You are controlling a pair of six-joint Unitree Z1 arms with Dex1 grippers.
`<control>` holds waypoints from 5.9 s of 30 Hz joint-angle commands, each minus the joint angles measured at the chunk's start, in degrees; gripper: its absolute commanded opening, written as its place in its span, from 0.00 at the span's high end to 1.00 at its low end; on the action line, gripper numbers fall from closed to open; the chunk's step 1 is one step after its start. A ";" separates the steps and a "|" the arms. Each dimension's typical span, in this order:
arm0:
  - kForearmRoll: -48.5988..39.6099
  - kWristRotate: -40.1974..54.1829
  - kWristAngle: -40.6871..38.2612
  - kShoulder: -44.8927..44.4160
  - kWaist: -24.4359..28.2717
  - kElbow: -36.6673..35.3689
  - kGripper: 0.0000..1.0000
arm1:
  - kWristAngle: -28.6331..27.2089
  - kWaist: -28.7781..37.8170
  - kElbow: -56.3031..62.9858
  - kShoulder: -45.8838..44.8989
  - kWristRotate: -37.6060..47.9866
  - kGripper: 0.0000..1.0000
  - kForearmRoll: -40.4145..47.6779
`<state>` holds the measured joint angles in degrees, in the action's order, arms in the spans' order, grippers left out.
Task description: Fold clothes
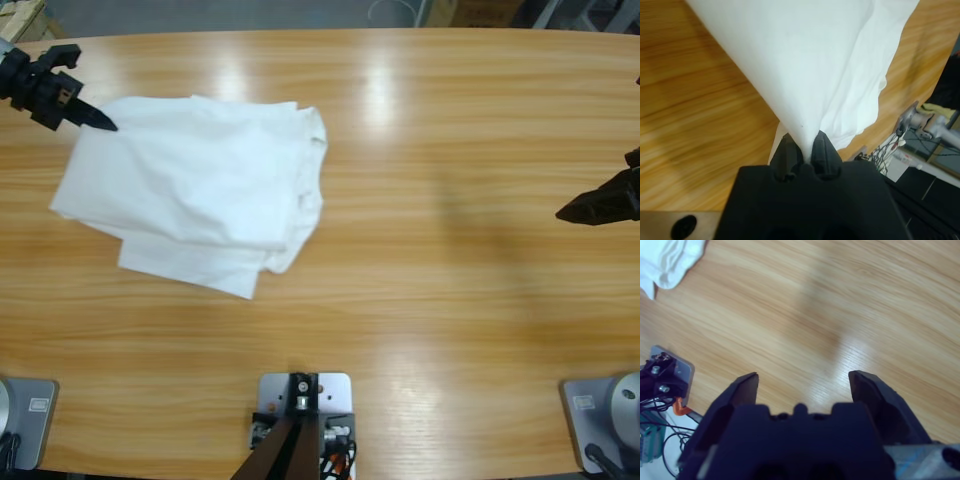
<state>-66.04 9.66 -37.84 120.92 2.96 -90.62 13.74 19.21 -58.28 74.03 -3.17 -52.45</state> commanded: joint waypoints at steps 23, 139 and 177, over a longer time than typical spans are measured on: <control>-9.23 -5.37 8.08 7.57 -22.28 -17.75 1.00 | 1.73 -0.31 2.07 -1.12 -0.61 0.26 0.50; 27.00 -1.44 4.18 -22.13 -35.76 22.71 0.00 | 2.33 1.46 2.52 0.45 -0.78 0.26 1.40; 41.13 -18.05 12.07 -52.93 -49.12 50.71 0.00 | 1.84 8.12 -2.22 -5.76 -0.43 0.26 -6.04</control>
<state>-17.05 -4.65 -34.09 91.46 -44.98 -49.80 15.61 26.22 -60.02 73.99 -3.17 -56.82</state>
